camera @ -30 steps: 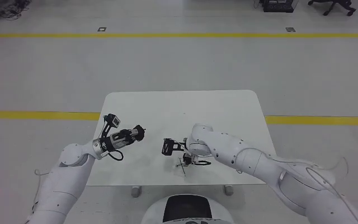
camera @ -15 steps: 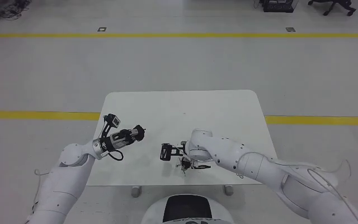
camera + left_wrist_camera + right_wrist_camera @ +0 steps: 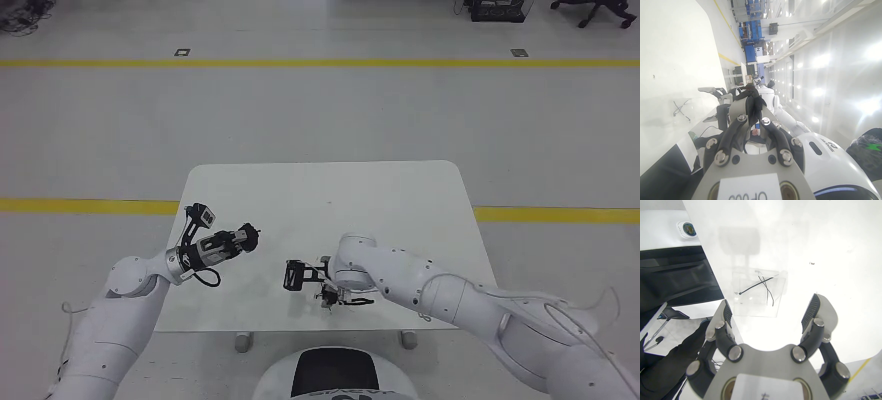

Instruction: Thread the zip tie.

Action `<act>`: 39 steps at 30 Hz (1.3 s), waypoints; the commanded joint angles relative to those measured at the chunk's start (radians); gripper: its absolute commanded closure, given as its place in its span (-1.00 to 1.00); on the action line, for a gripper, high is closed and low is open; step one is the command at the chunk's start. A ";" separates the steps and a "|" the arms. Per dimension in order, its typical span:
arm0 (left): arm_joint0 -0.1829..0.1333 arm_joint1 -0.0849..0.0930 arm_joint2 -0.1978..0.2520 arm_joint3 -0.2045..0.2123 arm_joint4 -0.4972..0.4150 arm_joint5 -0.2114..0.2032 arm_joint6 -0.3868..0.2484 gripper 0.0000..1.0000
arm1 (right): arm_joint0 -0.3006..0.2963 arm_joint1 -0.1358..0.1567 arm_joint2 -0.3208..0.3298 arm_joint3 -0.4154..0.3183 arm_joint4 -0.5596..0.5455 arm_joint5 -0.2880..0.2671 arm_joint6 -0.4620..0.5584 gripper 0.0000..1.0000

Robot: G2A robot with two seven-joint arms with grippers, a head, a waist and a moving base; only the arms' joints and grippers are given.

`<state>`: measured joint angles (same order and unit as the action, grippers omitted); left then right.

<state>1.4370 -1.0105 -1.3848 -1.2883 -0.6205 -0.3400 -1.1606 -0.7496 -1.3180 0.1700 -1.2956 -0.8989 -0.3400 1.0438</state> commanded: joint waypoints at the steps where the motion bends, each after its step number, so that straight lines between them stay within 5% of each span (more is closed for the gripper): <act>1: 0.000 0.000 0.000 0.000 0.000 0.000 0.000 1.00 | 0.000 -0.002 0.000 0.003 0.002 0.000 0.007 0.00; 16: 0.000 0.000 0.000 0.000 0.000 0.000 0.000 1.00 | -0.004 -0.004 0.000 0.001 0.019 0.000 0.043 0.24; 39: 0.000 0.000 0.000 0.000 0.000 0.000 0.000 1.00 | -0.026 -0.054 0.000 0.114 0.037 0.000 0.031 0.54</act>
<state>1.4370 -1.0105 -1.3848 -1.2883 -0.6205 -0.3400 -1.1606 -0.7751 -1.3696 0.1700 -1.1880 -0.8616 -0.3400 1.0756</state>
